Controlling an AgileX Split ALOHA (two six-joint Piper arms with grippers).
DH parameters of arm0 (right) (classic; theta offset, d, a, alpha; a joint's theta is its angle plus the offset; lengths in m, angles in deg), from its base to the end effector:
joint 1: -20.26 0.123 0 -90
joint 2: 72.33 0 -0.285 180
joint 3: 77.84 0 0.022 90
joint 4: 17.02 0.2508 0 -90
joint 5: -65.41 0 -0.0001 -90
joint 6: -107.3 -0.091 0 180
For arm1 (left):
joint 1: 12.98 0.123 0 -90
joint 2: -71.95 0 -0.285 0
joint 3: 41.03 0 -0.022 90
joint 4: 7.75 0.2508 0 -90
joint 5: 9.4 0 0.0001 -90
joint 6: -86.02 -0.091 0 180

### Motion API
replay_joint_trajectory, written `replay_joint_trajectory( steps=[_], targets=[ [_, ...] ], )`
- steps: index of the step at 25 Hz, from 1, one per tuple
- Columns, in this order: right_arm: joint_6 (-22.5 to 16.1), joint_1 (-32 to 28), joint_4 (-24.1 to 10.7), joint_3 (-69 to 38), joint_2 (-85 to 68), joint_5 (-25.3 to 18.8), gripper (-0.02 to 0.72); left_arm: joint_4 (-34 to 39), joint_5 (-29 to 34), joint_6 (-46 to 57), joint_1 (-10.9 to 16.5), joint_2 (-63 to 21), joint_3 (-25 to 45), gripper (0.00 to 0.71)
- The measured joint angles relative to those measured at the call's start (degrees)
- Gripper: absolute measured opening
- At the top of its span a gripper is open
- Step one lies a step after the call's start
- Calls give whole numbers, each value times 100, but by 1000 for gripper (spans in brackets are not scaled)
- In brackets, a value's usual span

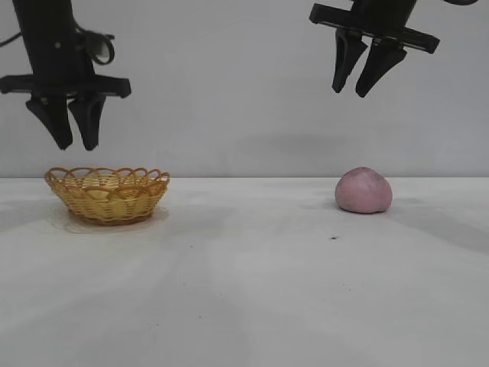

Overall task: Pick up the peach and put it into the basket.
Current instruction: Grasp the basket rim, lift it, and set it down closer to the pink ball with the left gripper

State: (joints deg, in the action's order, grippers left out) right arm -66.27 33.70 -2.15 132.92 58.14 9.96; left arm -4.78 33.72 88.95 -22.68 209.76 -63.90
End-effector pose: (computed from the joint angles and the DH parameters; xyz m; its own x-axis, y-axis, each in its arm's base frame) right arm 0.4570 0.1290 0.2391 -0.8872 -0.1746 -0.4272 -0.2837 0.9364 0.2064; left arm 0.4755 -0.0780 0.1442 -0.9161 0.1431 -0.3747 0.1432 0.9893 0.0279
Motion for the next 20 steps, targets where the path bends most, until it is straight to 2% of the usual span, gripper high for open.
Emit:
replay_joint_trajectory(
  steps=[3,4,8,9,10,11,14,18,20],
  targets=[
    [0,0,0,0,37,-10,272,-85,-15,0,0,51,-13,94],
    [0,0,0,0,37,1,272,-113,-30,0,0,39,-27,71],
    [0,0,0,0,37,40,272,-632,19,0,0,-83,-26,78],
    [0,0,0,0,37,51,272,-807,19,-11,0,-165,1,36],
    [0,0,0,0,37,51,272,-1001,6,-67,0,-267,91,52],
    [0,0,0,0,37,51,272,-1292,-55,-172,0,-433,267,0],
    [0,0,0,0,37,51,272,-2524,-621,-636,0,-1086,1279,0],
    [0,0,-10,0,37,38,272,-5203,-1781,-1883,-67,-2037,3413,0],
    [0,0,-21,0,37,27,272,-6458,-2179,-2818,-212,-2343,4136,0]
  ],
)
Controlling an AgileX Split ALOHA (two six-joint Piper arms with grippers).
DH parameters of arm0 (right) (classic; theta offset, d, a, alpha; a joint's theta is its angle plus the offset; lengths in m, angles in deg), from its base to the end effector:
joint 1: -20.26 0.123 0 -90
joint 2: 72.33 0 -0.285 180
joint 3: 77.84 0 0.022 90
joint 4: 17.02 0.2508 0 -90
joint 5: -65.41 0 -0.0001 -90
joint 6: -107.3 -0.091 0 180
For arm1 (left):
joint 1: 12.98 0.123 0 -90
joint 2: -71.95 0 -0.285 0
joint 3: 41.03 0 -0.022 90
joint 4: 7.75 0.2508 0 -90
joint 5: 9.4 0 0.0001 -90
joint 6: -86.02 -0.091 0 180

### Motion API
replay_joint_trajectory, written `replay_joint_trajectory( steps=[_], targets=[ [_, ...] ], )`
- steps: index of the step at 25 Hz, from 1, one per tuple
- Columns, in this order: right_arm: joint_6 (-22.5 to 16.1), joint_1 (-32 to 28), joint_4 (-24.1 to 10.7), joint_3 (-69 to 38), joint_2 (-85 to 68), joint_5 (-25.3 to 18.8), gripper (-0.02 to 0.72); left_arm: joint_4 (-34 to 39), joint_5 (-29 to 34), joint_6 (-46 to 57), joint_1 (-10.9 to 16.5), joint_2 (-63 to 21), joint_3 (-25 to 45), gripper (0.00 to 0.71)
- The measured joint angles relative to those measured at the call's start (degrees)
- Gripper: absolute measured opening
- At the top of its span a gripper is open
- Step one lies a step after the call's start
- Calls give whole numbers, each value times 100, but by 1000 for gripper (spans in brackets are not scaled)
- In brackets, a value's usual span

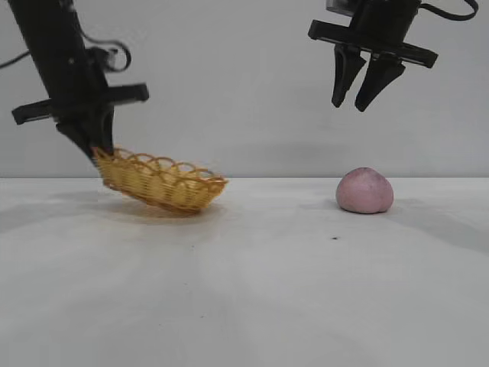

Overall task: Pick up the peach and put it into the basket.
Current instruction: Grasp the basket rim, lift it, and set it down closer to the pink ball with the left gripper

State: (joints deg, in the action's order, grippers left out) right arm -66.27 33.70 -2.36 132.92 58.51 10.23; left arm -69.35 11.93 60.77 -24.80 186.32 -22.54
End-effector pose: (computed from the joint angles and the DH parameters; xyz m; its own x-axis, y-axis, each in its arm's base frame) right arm 0.4582 0.1289 0.2361 -0.8877 -0.1759 -0.4256 -0.2830 0.9374 0.2028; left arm 0.3540 -0.1039 0.1589 -0.8629 -0.3693 -0.3450 -0.1328 0.8244 -0.5502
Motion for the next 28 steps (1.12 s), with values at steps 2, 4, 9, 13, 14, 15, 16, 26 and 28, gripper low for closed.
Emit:
replay_joint_trajectory(
  steps=[2,4,9,13,14,15,16,26,28],
  targets=[
    [0,0,0,0,0,0,272,-1109,-270,-944,-229,-108,542,0],
    [0,0,0,0,0,0,272,-1754,-449,-1492,-477,-119,827,0],
    [0,0,0,0,0,-11,272,-2186,-813,-1842,-991,-123,974,0],
    [0,0,0,0,0,-60,272,-2266,-823,-1863,-1044,-133,986,52],
    [0,0,0,0,0,-76,272,-2266,-823,-1863,-1044,-133,986,52],
    [0,0,0,0,0,-75,272,-2266,-823,-1863,-1044,-133,986,127],
    [0,0,0,0,0,-89,272,-2266,-823,-1866,-1044,-133,986,172],
    [0,0,-177,0,0,-620,272,-1389,-732,-1876,-842,-581,989,422],
    [0,0,-241,0,22,-730,272,-907,-673,-1876,-562,-775,989,422]
  ],
)
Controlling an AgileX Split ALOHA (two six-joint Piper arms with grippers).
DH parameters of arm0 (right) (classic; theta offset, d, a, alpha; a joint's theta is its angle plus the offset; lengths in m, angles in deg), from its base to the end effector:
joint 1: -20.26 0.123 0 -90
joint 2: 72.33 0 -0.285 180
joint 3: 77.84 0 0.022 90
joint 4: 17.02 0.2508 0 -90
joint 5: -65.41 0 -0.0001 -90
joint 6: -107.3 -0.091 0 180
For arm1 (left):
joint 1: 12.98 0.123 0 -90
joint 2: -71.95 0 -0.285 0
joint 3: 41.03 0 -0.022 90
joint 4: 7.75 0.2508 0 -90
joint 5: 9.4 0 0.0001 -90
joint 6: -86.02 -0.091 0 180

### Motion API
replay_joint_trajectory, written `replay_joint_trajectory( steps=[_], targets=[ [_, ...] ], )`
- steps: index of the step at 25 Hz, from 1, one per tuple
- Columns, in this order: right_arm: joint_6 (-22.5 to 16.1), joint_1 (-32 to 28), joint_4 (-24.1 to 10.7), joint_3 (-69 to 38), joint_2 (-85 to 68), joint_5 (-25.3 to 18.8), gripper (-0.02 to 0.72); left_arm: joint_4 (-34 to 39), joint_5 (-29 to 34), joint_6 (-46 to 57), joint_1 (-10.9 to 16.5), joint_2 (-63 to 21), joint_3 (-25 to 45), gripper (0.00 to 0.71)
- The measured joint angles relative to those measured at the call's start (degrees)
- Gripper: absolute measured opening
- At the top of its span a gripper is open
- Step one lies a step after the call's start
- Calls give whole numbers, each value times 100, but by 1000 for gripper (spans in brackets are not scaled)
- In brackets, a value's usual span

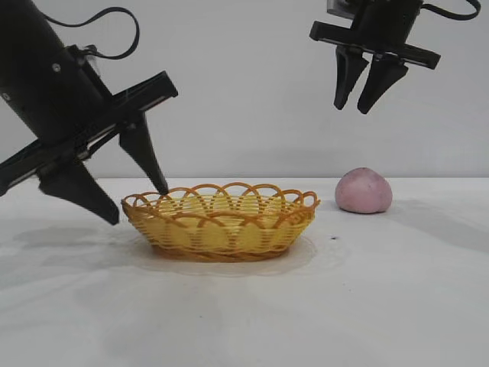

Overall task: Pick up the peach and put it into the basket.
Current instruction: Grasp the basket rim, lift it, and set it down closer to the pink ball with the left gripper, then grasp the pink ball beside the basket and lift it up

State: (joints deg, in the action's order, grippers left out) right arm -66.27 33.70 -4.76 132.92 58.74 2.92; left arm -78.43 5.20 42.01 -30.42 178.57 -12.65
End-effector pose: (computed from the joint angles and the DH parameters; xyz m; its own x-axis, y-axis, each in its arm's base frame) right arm 0.4483 0.1248 0.2295 -0.9228 -0.2328 -0.3069 -0.2954 0.9391 0.1756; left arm 0.3095 -0.1200 0.1667 -0.8479 -0.1811 -0.4982 0.0718 0.8919 -0.4465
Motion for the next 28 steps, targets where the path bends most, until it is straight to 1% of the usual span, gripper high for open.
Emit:
replay_joint_trajectory(
  steps=[2,3,5,7,11,13,14,16,17,18,19,20,21,23,24,28],
  targets=[
    [0,0,-22,0,113,-63,272,505,65,46,252,-127,0,422],
    [0,0,-36,0,182,-77,272,894,148,149,414,-169,0,422],
    [0,0,-50,0,340,-103,272,1534,289,507,600,-233,0,422],
    [0,0,-62,0,444,-103,272,2222,357,920,671,-283,9,422],
    [0,0,-84,0,480,-103,272,3328,488,1587,671,-304,9,422],
    [0,0,-84,0,480,-103,272,4301,655,2305,671,-304,-78,422],
    [0,0,-84,0,480,-103,272,5027,833,2745,671,-304,-173,422],
    [0,0,-84,0,480,-103,272,6611,1314,4036,671,-304,-449,422],
    [0,0,-84,0,480,-103,272,7563,1597,4612,671,-310,-597,422],
    [0,0,-84,0,480,-103,272,8078,1837,5331,671,-358,-714,422],
    [0,0,-84,0,480,-103,272,8423,1936,5691,680,-435,-778,422],
    [0,0,-84,0,480,-103,272,8700,2002,5949,685,-589,-815,422],
    [0,0,-84,0,480,-103,272,8800,2064,6076,685,-762,-830,422],
    [0,0,-84,0,480,-103,272,8812,2268,6200,685,-1323,-832,422],
    [0,0,-84,0,480,-81,272,8748,2432,6187,685,-1613,-832,422],
    [0,0,-84,0,480,-58,272,8212,3229,5620,685,-3269,-832,422]
  ],
)
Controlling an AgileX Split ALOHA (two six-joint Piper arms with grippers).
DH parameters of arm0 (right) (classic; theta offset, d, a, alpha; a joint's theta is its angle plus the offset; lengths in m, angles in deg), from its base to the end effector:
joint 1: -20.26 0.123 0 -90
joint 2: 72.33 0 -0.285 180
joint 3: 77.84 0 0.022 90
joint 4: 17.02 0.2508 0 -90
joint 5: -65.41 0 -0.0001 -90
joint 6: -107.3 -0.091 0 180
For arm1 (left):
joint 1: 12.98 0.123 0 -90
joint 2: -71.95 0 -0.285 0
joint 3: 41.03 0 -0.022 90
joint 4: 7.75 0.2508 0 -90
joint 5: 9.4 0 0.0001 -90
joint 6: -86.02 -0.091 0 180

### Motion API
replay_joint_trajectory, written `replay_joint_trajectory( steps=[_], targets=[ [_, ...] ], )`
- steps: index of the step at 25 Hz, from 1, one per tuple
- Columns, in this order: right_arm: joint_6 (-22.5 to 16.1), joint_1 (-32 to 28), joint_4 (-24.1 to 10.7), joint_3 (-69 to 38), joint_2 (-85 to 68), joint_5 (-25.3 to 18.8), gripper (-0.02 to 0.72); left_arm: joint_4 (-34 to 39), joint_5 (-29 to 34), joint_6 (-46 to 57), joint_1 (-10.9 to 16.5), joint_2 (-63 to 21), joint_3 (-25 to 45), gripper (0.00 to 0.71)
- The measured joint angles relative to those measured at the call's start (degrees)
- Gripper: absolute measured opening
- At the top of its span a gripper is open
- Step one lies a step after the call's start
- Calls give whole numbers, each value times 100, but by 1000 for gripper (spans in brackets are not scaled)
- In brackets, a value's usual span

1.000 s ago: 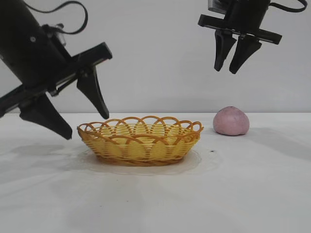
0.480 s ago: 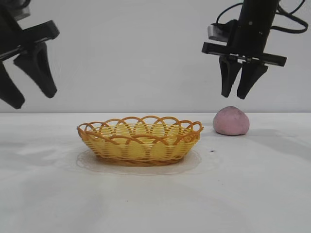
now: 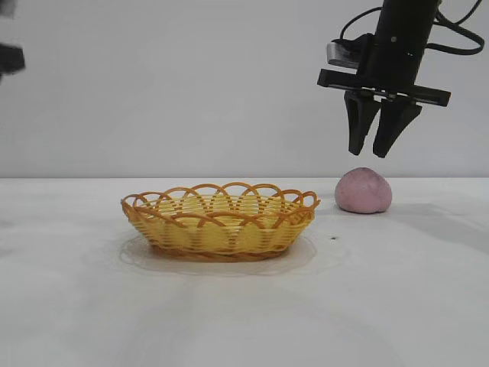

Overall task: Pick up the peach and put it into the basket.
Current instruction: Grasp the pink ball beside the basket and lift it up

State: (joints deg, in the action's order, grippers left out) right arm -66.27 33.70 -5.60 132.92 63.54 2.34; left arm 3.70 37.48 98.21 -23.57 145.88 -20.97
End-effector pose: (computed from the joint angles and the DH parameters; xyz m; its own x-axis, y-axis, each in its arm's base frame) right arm 0.4547 0.1252 0.1898 -0.9446 -0.2470 -0.2164 -0.2852 0.9436 0.1680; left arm 0.2288 -0.0293 0.3320 -0.7609 0.0667 -0.6454 0.0338 0.9974 0.0632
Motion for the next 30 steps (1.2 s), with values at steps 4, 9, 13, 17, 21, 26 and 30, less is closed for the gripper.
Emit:
replay_joint_trajectory(
  steps=[4,9,13,17,21,26,30],
  targets=[
    [44,0,0,0,0,11,272,-339,944,-384,0,-1969,0,422],
    [44,0,10,0,0,11,272,-422,2025,-443,0,-4196,225,422],
    [44,0,21,0,0,11,272,-464,2592,-443,0,-5565,1024,422],
    [44,0,21,0,0,11,272,-642,2637,-530,0,-6435,1792,422],
    [44,0,21,0,0,-39,272,-829,2282,-864,0,-6715,2473,422],
    [44,0,21,0,0,-95,272,-1080,1760,-995,0,-6728,2848,422],
    [48,0,21,0,0,-95,272,-1080,1731,-1135,0,-6728,2910,422]
  ],
)
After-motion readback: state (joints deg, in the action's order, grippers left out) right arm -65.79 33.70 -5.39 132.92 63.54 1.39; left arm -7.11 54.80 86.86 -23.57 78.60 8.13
